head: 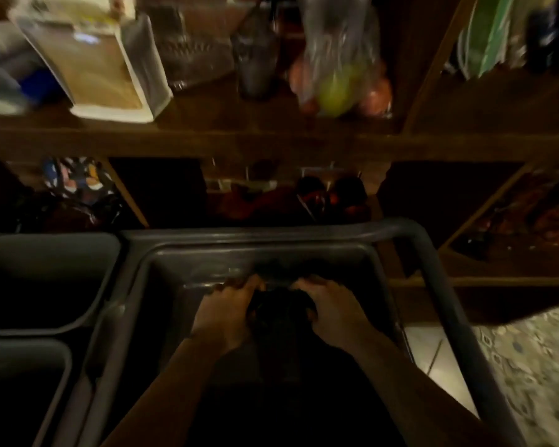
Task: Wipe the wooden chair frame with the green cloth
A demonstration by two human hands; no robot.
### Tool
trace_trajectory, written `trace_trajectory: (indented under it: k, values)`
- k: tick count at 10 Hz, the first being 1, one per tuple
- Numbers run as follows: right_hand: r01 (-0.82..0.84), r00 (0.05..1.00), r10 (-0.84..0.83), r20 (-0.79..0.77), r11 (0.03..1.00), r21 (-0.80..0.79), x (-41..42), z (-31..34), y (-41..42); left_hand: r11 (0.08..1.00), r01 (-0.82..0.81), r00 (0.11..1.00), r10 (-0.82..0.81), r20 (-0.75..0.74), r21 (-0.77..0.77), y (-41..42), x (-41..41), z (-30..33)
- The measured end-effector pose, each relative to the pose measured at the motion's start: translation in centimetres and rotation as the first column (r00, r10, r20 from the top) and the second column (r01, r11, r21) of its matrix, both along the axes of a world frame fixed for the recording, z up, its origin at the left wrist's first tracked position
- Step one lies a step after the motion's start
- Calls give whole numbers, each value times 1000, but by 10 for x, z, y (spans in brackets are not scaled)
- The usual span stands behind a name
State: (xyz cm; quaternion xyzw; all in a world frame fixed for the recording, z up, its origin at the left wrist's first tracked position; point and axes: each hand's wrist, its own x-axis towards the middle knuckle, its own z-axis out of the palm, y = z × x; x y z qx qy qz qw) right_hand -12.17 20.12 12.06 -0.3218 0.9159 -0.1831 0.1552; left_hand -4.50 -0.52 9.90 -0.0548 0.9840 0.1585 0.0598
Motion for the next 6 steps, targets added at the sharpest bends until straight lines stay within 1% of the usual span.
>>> trace_trajectory:
  k: [1,2,3,4,5,6]
  values:
    - [20,998,-23,59,998,62,16,-47,7,999,-25,992,28,119,-21,14,15,-43]
    - [8,991,-27,132,989,145,32,-85,13,1000,-24,986,25,166,-12,29,30,-72]
    - [-15,984,-20,179,981,193,48,-110,21,999,-36,984,41,173,-30,41,43,-89]
    - [-67,975,12,220,968,241,55,-120,27,1000,-30,979,30,199,-4,46,52,-99]
    - [-104,965,40,259,965,240,49,-115,29,1000,21,975,-24,220,18,40,55,-101]
    - [-34,969,-17,247,979,201,42,-95,32,1000,19,968,-16,250,-7,38,53,-84]
